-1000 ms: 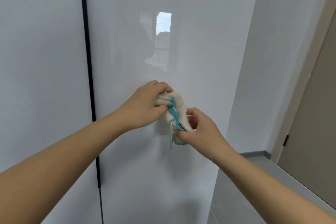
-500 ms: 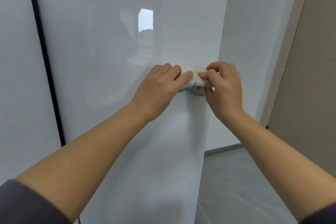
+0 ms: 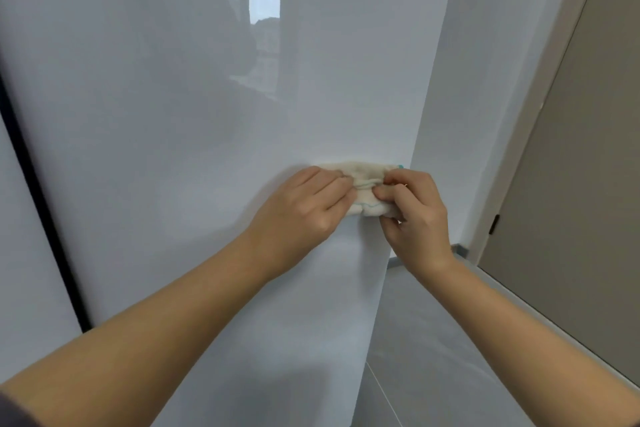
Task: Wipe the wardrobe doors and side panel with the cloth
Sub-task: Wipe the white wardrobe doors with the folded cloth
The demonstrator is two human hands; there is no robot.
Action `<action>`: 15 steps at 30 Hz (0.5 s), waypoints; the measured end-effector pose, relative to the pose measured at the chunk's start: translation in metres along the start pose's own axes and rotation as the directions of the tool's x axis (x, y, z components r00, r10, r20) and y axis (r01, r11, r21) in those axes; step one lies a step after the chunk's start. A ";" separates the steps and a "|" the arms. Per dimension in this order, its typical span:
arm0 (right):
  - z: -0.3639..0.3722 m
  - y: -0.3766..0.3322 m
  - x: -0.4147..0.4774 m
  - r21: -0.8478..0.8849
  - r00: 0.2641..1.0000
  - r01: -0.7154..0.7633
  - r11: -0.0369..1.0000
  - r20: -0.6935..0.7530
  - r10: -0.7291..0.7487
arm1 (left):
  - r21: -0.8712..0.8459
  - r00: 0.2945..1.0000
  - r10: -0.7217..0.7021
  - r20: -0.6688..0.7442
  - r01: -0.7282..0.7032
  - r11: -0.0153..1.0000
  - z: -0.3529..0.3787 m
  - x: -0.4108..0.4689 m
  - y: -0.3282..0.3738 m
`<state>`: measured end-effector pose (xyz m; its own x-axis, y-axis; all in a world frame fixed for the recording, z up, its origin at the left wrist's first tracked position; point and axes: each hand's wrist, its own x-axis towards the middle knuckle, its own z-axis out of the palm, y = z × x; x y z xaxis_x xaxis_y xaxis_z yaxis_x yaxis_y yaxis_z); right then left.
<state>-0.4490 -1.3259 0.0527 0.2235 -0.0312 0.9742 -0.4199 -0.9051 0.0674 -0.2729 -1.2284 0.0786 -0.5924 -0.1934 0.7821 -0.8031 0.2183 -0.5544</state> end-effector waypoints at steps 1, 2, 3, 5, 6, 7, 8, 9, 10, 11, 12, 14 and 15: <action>0.002 -0.001 -0.009 0.002 1.000 -0.017 1.000 0.016 0.017 | -0.010 1.000 0.002 0.007 -0.002 1.000 0.002 -0.006 0.005; 0.003 -0.001 -0.019 -0.008 0.999 -0.034 0.999 0.037 0.034 | -0.023 1.000 0.005 0.017 -0.005 1.000 0.004 -0.012 0.010; 0.003 -0.003 -0.032 -0.022 0.996 -0.052 0.998 0.070 0.053 | -0.043 0.999 0.012 0.037 -0.011 0.999 0.006 -0.020 0.016; 0.004 -0.008 -0.061 -0.048 0.984 -0.059 0.997 0.165 0.066 | -0.087 0.994 0.041 0.097 -0.033 0.996 0.012 -0.043 0.032; 0.005 -0.012 -0.076 -0.060 0.974 -0.052 0.997 0.219 0.064 | -0.104 0.988 0.057 0.144 -0.042 0.994 0.014 -0.057 0.040; 0.007 -0.016 -0.089 -0.067 0.961 -0.040 0.997 0.270 0.056 | -0.108 0.977 0.074 0.198 -0.054 0.993 0.015 -0.070 0.047; 0.010 -0.020 -0.099 -0.070 0.949 -0.029 0.997 0.311 0.050 | -0.105 0.965 0.091 0.245 -0.067 0.992 0.016 -0.081 0.052; 0.013 -0.023 -0.105 -0.075 0.941 -0.026 0.997 0.333 0.050 | -0.099 0.955 0.105 0.276 -0.081 0.992 0.015 -0.089 0.056; 0.015 -0.026 -0.107 -0.081 0.938 -0.033 0.996 0.341 0.059 | -0.091 0.948 0.113 0.296 -0.090 0.992 0.013 -0.093 0.057; 0.017 -0.028 -0.104 -0.089 0.939 -0.051 0.995 0.334 0.078 | -0.082 0.946 0.120 0.301 -0.100 0.992 0.011 -0.093 0.055; 0.018 -0.028 -0.100 -0.091 0.943 -0.071 0.993 0.318 0.096 | -0.069 0.947 0.122 0.296 -0.106 0.992 0.007 -0.089 0.052; 0.018 -0.031 -0.086 -0.084 0.953 -0.099 0.992 0.278 0.118 | -0.040 0.956 0.107 0.272 -0.100 0.994 -0.003 -0.078 0.041; 0.017 -0.034 -0.076 -0.073 0.958 -0.109 0.991 0.259 0.125 | -0.027 0.961 0.093 0.259 -0.089 0.996 -0.008 -0.070 0.035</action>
<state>-0.4370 -1.3003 -0.0272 0.3895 -0.2528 0.8857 -0.5053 -0.8626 -0.0240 -0.2584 -1.1992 0.0067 -0.6604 -0.4138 0.6266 -0.7453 0.2600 -0.6139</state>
